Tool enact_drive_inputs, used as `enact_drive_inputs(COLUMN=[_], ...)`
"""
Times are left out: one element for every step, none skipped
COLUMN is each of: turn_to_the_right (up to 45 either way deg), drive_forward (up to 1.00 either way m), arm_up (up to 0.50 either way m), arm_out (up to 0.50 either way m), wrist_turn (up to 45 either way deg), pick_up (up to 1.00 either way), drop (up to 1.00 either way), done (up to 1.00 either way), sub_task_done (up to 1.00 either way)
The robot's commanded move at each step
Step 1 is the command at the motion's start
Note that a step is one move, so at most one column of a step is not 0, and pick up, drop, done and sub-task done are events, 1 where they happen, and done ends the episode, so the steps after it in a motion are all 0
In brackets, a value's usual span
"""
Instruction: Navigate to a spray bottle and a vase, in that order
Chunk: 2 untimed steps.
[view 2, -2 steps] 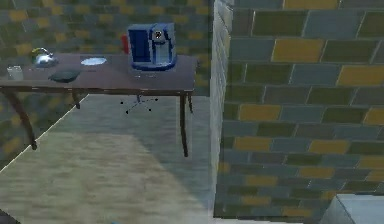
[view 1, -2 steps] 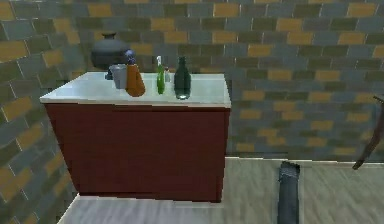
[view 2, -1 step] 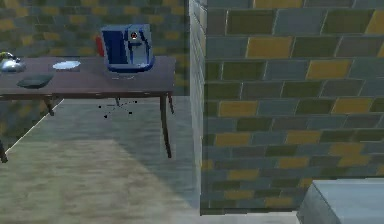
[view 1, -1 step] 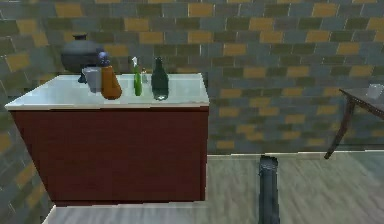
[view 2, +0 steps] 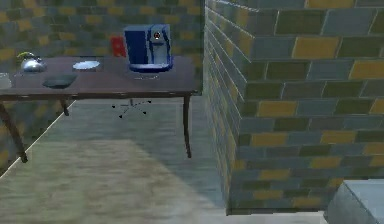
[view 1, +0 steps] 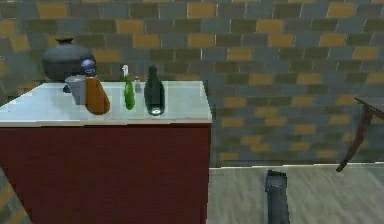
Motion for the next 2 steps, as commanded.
enact_drive_inputs(turn_to_the_right=[-24.0,0.0], drive_forward=[0.0,0.35], arm_up=[0.0,0.0], arm_out=[0.0,0.0], wrist_turn=[0.0,0.0], pick_up=[0.0,0.0], drop=[0.0,0.0], done=[0.0,0.0], sub_task_done=[0.0,0.0])
